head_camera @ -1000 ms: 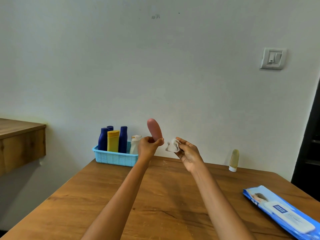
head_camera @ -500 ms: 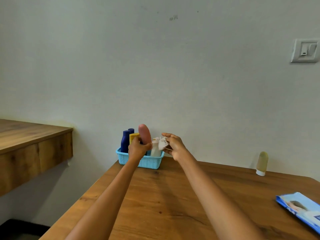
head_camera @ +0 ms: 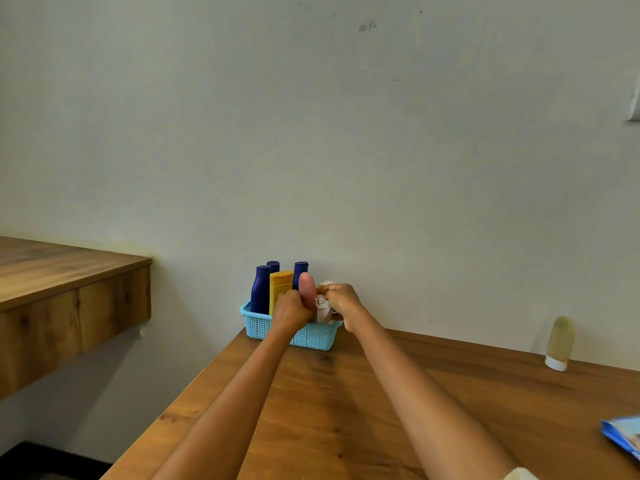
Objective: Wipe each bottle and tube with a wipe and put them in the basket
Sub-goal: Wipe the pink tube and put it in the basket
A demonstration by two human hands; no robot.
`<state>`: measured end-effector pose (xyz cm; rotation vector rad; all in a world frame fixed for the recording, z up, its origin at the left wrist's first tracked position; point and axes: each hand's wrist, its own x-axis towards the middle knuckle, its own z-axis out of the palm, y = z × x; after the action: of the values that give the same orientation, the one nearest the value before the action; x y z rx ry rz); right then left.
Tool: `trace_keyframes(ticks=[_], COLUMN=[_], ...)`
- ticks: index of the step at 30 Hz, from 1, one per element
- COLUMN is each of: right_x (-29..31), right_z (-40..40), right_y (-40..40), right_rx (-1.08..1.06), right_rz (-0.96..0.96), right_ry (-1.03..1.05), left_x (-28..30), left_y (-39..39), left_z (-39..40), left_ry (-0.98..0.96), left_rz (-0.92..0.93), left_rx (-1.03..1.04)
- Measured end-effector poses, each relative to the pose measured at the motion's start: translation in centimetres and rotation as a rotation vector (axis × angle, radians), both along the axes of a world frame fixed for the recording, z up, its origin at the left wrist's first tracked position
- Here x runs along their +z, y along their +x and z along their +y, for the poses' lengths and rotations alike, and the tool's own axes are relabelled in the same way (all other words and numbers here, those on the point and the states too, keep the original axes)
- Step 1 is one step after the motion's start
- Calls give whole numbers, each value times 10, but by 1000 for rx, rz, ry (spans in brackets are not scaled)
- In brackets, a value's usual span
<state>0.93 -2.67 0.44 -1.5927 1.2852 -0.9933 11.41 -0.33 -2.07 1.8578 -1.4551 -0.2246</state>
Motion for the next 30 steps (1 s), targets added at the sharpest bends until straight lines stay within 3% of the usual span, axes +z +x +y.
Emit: trace_keyframes(ticks=[6, 19, 26, 30], right_x=[0, -10, -7, -8], right_z=[-11, -14, -6, 3], right_y=[5, 16, 6, -14], right_rx=[9, -52, -65, -122], right_rz=[269, 582, 547, 251], right_ry=[-4, -37, -89, -171], left_x=[2, -5, 0, 6], left_y=[2, -1, -1, -17], left_z=[-6, 1, 11, 20], left_ry=[-46, -103, -177, -314], left_rz=[-6, -89, -189, -214], left_rx=[-19, 37, 28, 66])
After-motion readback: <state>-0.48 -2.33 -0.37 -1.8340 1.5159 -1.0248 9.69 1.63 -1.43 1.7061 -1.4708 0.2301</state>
